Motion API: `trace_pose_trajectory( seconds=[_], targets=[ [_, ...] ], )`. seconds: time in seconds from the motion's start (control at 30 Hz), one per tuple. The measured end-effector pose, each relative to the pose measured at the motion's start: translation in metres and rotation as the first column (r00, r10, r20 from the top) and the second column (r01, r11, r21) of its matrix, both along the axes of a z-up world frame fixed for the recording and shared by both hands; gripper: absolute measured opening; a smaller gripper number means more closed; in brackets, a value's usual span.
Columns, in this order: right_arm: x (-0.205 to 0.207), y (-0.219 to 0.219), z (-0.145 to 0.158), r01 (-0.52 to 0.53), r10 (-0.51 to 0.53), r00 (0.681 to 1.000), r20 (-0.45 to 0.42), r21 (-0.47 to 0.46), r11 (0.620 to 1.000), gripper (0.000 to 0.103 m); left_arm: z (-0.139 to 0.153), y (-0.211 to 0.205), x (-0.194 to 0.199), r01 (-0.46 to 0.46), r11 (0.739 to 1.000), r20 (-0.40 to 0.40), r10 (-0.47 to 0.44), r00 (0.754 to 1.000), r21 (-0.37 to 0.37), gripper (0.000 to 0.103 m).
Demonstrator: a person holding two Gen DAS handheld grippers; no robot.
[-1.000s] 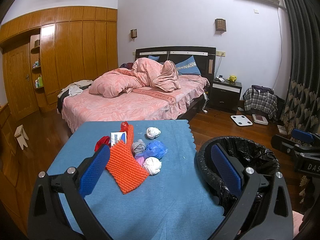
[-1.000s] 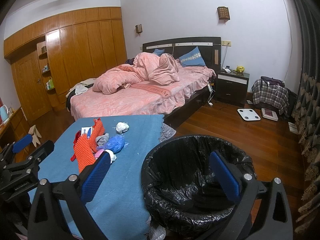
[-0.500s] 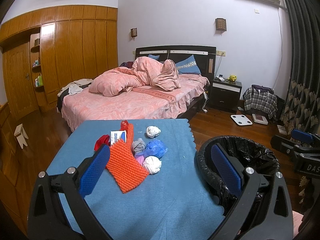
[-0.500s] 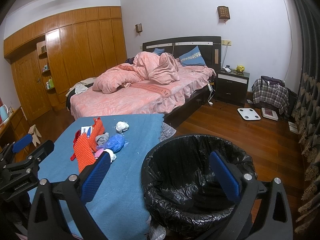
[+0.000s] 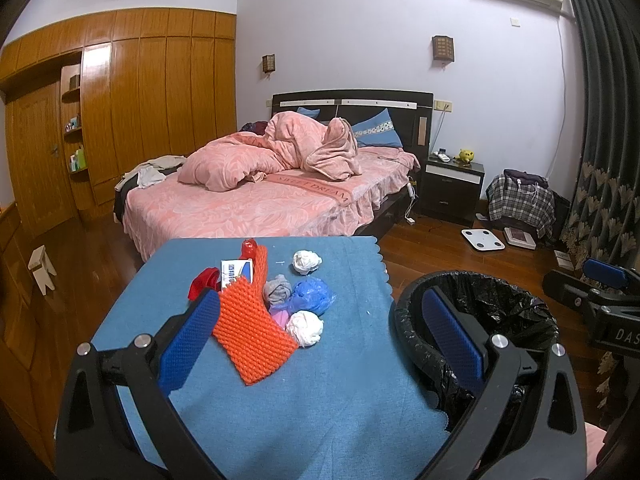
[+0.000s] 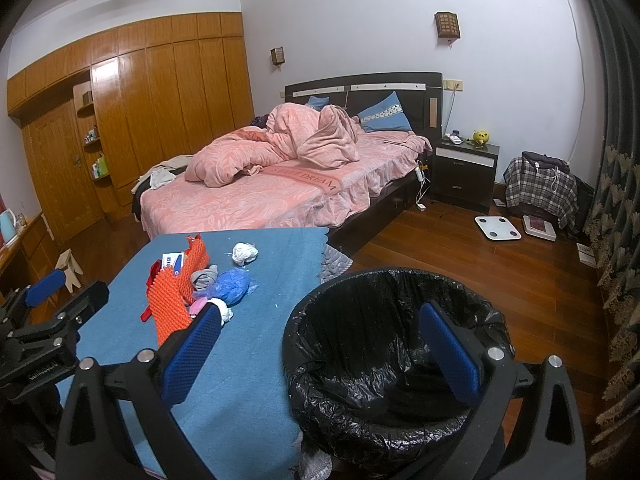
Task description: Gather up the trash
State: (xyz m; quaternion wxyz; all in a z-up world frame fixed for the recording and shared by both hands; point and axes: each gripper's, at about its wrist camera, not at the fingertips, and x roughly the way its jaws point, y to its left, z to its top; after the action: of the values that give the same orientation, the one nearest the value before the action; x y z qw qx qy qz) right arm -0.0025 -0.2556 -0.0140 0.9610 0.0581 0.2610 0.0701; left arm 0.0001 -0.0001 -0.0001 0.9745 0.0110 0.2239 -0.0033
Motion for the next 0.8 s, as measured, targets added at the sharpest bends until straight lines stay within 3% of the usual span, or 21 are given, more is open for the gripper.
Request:
trace_pose_trajectory(
  seconds=[0.8],
  targets=[
    [0.0033,0.0016,0.0009,-0.001,0.001,1.0,-0.004,0.0,1.0,0.097,-0.0001,0.0002,0.0002,0.0,1.0,-0.004,0.0,1.0,-0.004,0.098]
  ],
)
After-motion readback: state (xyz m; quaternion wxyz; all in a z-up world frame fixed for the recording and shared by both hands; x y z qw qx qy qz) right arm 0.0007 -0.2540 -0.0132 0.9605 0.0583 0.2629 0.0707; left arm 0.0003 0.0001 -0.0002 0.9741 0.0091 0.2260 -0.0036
